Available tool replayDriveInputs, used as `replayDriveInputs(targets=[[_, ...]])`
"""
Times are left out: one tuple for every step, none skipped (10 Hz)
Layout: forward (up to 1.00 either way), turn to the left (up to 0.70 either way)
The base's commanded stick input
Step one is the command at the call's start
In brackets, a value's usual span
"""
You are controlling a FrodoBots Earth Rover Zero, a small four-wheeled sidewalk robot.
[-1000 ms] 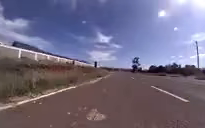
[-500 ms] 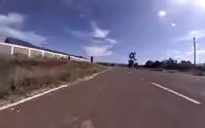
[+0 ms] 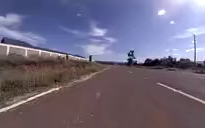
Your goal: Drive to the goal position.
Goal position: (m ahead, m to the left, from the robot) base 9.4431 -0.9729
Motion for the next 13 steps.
replayDriveInputs(targets=[[1.00, 0.00], [1.00, 0.00], [1.00, 0.00], [1.00, 0.00], [1.00, 0.00], [1.00, 0.00], [1.00, -0.30], [1.00, -0.39], [1.00, -0.40], [1.00, -0.40], [1.00, 0.00], [1.00, 0.00], [1.00, 0.00]])
